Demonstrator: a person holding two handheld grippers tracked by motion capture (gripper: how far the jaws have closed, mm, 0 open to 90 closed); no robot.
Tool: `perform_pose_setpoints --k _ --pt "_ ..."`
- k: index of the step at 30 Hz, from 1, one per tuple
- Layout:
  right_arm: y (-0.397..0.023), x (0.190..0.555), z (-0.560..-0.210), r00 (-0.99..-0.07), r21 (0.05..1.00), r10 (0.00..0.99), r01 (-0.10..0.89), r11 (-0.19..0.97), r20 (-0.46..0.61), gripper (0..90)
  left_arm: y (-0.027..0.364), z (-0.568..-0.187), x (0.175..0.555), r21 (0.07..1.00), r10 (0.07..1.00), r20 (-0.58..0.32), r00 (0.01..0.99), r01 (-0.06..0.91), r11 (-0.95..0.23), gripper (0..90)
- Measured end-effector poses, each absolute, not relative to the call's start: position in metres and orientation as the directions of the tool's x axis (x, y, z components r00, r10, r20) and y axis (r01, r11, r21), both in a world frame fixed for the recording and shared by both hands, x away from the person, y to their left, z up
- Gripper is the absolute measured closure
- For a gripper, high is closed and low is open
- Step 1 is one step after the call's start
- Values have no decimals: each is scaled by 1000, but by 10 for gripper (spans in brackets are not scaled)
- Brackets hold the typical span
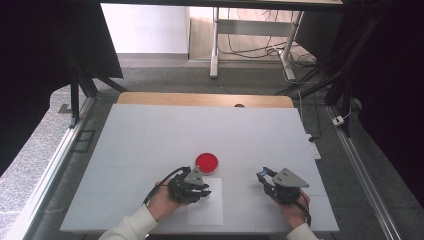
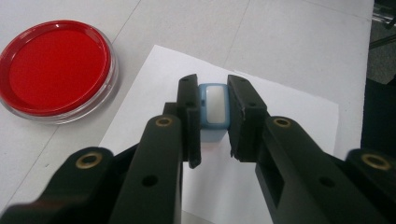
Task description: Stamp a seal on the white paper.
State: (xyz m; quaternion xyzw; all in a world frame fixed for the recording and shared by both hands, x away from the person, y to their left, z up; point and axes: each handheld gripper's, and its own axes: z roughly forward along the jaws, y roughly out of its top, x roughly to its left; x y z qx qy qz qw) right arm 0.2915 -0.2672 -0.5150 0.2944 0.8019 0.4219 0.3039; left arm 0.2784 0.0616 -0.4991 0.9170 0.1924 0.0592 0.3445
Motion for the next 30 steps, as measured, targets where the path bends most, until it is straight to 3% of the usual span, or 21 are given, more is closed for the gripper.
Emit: perform_pose_setpoints --k 30 --pt "-266 290 -514 -641 856 728 212 472 -243 641 60 -500 275 650 388 1 922 294 -701 760"
